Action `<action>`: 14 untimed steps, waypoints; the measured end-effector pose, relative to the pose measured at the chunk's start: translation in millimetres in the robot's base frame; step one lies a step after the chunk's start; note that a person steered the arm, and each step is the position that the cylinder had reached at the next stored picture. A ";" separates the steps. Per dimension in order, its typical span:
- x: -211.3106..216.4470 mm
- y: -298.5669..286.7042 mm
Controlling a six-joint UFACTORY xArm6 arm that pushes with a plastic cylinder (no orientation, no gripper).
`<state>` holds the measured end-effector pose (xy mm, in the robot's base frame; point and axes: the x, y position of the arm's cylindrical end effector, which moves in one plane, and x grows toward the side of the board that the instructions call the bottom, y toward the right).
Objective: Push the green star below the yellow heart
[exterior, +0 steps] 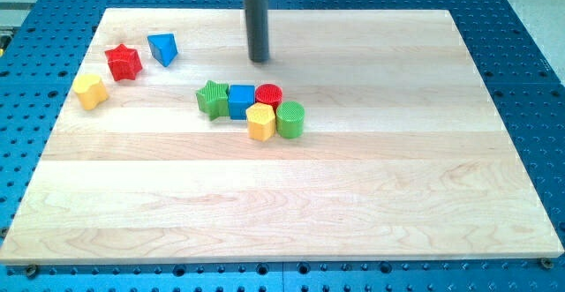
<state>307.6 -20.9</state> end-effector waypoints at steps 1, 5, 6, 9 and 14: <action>15.9 10.0; 122.0 -157.5; 140.5 -165.3; 158.8 -190.6; 155.7 56.7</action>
<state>463.2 35.8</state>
